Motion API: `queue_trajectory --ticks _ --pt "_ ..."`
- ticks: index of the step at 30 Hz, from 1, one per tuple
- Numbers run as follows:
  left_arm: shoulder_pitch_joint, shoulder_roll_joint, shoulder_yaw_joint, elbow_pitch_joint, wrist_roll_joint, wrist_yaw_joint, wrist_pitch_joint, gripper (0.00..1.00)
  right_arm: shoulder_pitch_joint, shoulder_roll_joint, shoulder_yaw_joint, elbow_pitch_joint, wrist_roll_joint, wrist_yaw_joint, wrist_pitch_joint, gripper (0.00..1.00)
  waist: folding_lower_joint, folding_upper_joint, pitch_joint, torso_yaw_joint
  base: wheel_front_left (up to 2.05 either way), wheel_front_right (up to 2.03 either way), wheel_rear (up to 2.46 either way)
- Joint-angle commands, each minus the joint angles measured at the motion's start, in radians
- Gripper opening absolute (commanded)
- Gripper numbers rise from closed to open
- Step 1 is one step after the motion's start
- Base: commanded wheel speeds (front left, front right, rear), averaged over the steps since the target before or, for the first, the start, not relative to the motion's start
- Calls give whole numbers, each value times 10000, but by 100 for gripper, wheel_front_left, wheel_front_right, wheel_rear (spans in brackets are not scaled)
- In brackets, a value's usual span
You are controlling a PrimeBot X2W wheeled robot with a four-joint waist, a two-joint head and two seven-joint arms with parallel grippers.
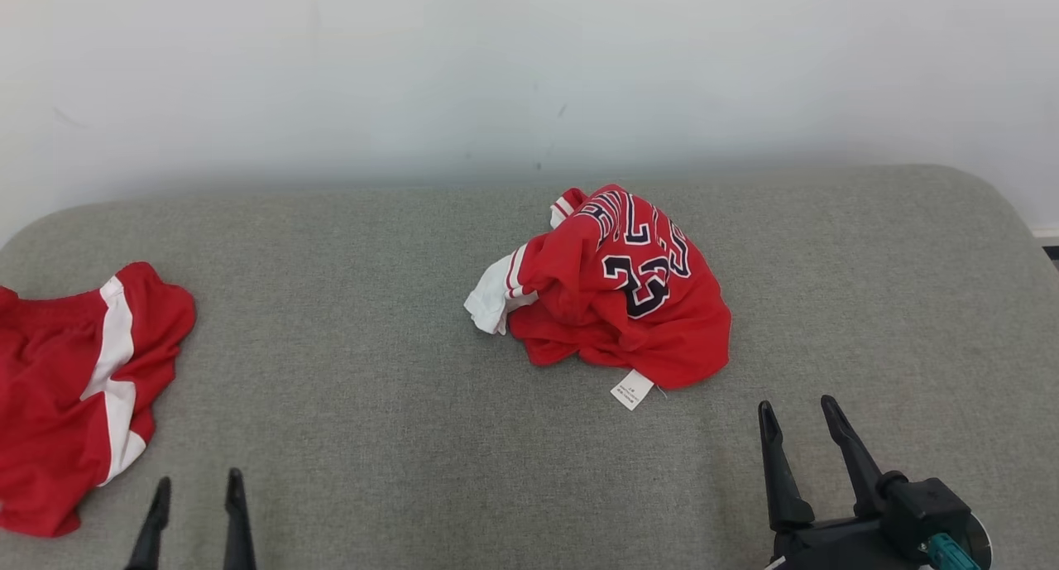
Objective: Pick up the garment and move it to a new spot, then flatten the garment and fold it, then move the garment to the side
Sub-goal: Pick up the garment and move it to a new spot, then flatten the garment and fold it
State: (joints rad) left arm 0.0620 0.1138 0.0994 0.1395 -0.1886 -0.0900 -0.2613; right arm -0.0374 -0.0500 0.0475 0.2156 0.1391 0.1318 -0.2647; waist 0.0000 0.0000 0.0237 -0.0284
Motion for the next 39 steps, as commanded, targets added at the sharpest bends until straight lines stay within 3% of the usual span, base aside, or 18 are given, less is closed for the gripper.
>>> queue_trajectory --ticks 1,16,29,39 --pt "56 -44 -17 35 58 -48 -26 100 78 -3 14 24 -27 -22 -26 100 0 0 1 0 0 0 0" --pt "84 -251 -8 -172 481 -416 -26 100 222 -3 -4 125 101 -22 -24 100 0 0 17 -32 0 0 0" --pt "179 250 -905 -243 -154 -394 -26 100 177 -3 -103 174 129 -22 -24 100 0 0 51 -27 0 0 0" --pt "161 364 -1015 -217 -250 -394 -26 100 187 -3 -85 154 149 -22 -24 100 0 0 56 -54 0 0 0"
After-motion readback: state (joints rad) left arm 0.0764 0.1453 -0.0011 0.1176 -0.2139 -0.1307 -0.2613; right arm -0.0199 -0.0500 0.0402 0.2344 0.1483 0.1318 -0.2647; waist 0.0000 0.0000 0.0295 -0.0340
